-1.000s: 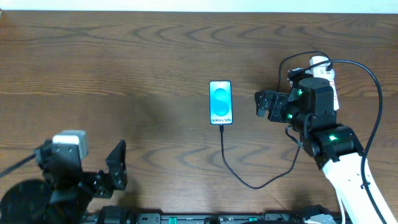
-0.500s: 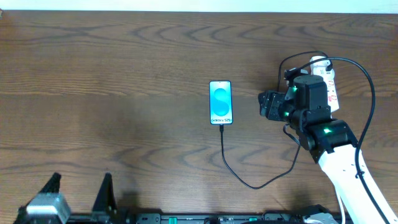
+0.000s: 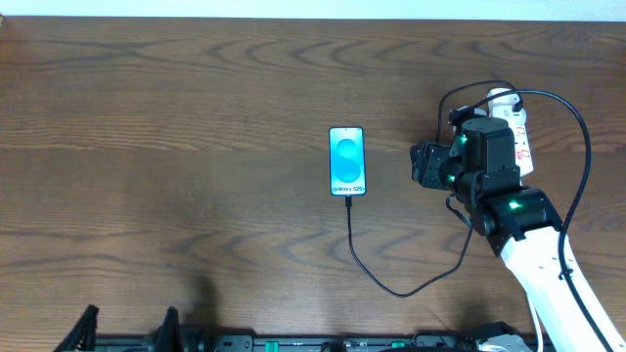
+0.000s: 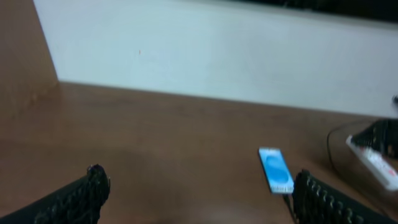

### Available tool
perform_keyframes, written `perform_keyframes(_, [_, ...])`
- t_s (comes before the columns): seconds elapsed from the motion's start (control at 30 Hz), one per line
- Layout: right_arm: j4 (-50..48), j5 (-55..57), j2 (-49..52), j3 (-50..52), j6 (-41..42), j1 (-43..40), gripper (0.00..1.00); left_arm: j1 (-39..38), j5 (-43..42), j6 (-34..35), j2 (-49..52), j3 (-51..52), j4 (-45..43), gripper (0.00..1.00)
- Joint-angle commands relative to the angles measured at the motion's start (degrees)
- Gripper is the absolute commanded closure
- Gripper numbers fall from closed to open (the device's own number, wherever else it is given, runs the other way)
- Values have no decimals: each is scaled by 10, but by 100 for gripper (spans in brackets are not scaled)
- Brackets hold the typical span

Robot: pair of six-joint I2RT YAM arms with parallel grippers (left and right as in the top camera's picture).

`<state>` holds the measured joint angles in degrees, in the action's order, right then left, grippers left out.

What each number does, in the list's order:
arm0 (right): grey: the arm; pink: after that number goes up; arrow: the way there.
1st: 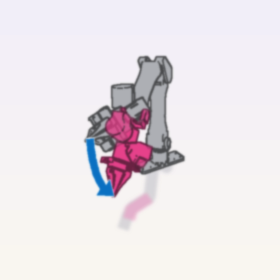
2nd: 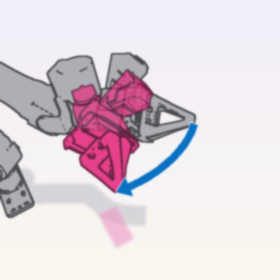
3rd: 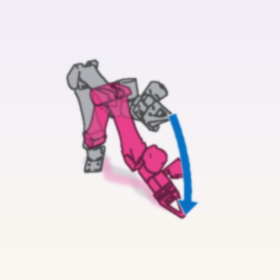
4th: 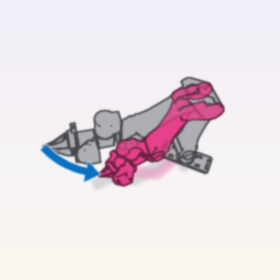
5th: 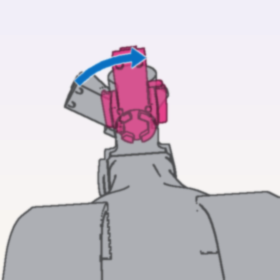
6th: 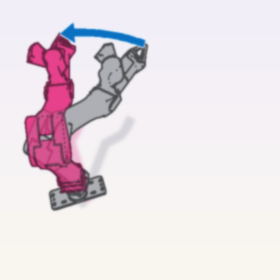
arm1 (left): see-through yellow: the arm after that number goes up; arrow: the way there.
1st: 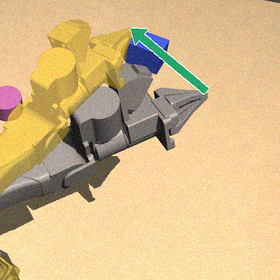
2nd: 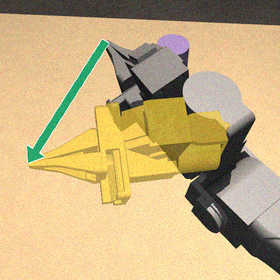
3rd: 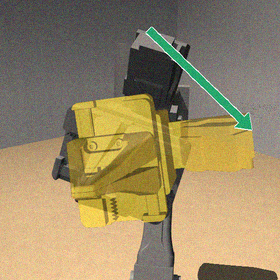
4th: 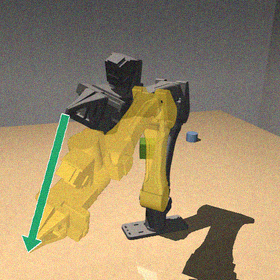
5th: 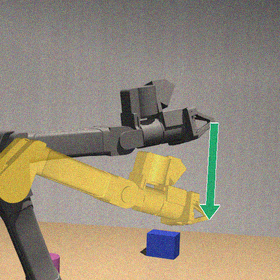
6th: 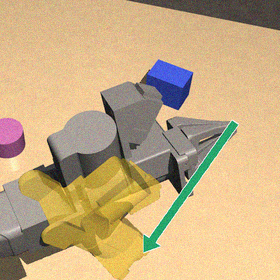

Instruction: Plug charger to phone and switch on socket

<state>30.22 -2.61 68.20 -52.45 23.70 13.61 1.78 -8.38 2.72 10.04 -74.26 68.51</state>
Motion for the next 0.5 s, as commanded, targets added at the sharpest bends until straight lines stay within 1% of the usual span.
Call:
perform_keyframes(0.0, [-3, 10, 4, -7, 1, -4, 36, 3, 7, -6, -20, 3, 52, 4])
perform_keyframes(0.17, [-4, 10, 4, -7, 1, -4, 34, 3, 7, -6, -42, 3, 159, 4])
perform_keyframes(0.23, [-4, 10, 4, -7, 10, -4, 34, 3, 7, -6, -60, 3, 200, 4])
perform_keyframes(0.27, [-5, 10, 4, -7, 19, -4, 32, 4, 7, -5, -84, 3, 216, 4])
perform_keyframes(0.3, [-5, 10, 4, -7, 22, -4, 32, 7, 7, -6, -99, 3, 212, 4])
perform_keyframes(0.47, [-5, 10, 4, -7, 22, -4, 32, 19, 7, -6, -99, -10, 214, 4])
